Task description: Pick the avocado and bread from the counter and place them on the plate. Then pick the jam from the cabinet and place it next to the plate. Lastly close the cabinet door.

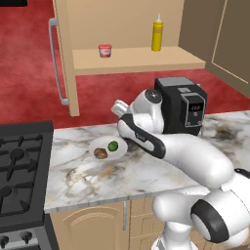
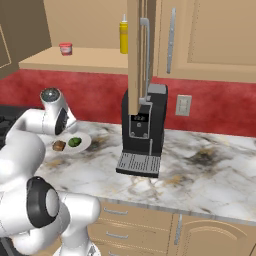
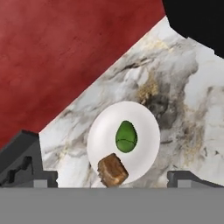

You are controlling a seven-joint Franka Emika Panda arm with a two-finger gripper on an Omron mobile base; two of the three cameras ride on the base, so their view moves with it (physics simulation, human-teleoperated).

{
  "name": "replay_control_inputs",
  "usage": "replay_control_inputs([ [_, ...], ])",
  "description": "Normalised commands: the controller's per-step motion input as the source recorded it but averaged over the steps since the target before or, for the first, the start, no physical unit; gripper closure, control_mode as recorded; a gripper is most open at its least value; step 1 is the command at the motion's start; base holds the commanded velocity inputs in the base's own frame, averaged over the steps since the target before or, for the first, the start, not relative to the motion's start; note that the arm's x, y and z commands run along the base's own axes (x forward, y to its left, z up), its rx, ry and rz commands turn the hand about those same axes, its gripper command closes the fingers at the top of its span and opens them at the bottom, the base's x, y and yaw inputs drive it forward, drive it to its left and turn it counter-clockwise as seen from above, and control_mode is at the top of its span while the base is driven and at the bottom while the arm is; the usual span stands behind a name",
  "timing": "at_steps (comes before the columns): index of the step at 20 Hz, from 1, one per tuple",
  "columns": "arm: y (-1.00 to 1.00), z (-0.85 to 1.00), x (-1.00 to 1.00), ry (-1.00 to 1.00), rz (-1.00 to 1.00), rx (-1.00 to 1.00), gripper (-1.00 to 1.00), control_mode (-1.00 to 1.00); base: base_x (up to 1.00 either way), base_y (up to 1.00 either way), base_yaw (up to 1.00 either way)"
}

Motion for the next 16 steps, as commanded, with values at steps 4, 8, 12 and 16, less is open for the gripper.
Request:
replay_control_inputs([
  [4,0.0,0.65,-0.41,-0.02,0.07,-0.11,-1.0,-1.0,0.0,0.0,0.0],
  [8,-0.04,0.44,-0.53,-0.09,0.09,-0.02,-1.0,-1.0,0.0,0.0,0.0],
  [12,-0.1,0.37,-0.56,-0.14,0.13,0.0,-1.0,-1.0,0.0,0.0,0.0],
  [16,-0.02,0.48,-0.27,-0.17,0.09,-0.03,-1.0,-1.0,0.0,0.0,0.0],
])
